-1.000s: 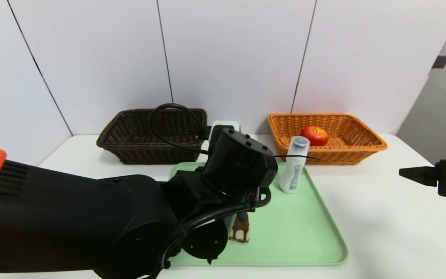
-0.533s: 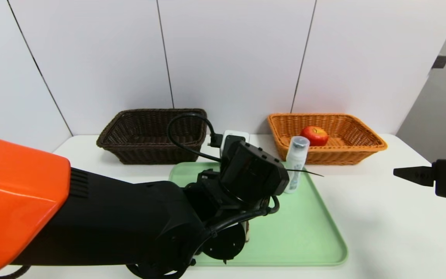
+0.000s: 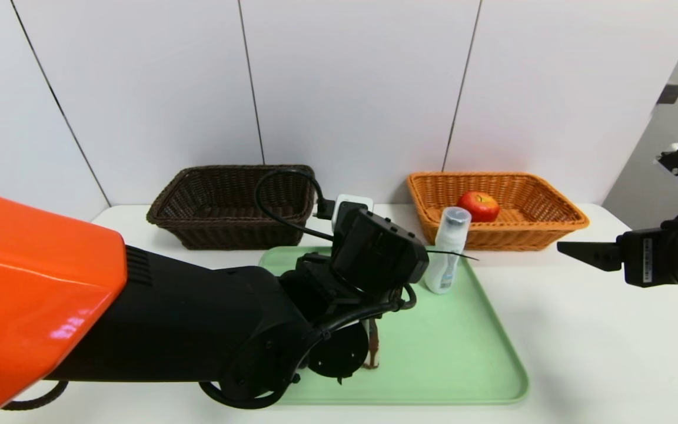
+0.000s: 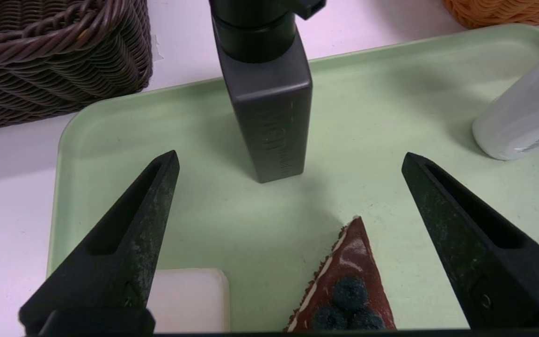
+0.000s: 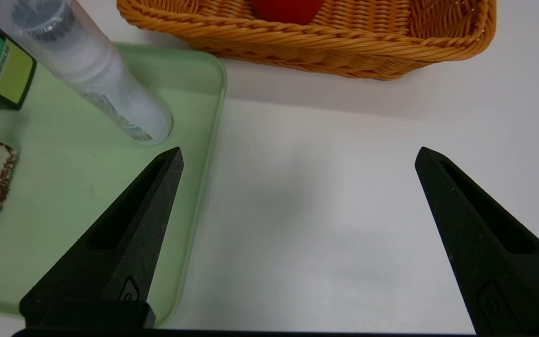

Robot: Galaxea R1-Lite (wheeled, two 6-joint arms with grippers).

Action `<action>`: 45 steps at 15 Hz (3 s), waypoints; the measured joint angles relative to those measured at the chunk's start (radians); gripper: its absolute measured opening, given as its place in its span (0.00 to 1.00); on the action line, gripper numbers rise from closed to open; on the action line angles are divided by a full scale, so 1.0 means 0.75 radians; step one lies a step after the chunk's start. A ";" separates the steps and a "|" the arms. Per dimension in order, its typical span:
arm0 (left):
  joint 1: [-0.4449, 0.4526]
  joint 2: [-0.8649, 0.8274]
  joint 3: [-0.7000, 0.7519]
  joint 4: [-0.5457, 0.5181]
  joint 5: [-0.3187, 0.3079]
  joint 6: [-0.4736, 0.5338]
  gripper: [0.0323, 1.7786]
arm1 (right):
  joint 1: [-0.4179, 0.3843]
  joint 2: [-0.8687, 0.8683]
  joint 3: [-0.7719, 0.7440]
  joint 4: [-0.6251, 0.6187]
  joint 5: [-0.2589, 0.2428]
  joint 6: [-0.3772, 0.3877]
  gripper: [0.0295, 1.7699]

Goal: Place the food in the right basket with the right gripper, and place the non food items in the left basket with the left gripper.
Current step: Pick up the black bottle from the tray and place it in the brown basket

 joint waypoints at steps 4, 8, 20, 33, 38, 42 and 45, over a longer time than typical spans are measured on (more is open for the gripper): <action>0.013 0.016 -0.018 0.000 0.003 0.001 0.95 | -0.001 0.016 0.019 -0.005 0.007 -0.024 0.97; 0.052 0.045 -0.025 -0.007 0.054 0.039 0.95 | -0.004 0.015 0.024 -0.003 0.009 -0.020 0.97; 0.096 0.165 -0.098 -0.170 0.053 0.072 0.95 | -0.014 0.015 0.053 -0.003 0.007 -0.015 0.97; 0.148 0.273 -0.196 -0.181 0.050 0.080 0.95 | -0.013 0.019 0.089 -0.005 0.010 -0.015 0.97; 0.163 0.289 -0.201 -0.180 0.049 0.087 0.79 | -0.013 0.022 0.109 -0.005 0.013 -0.015 0.97; 0.163 0.290 -0.201 -0.177 0.046 0.089 0.48 | -0.012 0.026 0.121 -0.007 0.026 -0.017 0.97; 0.169 0.288 -0.201 -0.177 0.042 0.105 0.33 | -0.012 0.026 0.133 -0.007 0.026 -0.017 0.97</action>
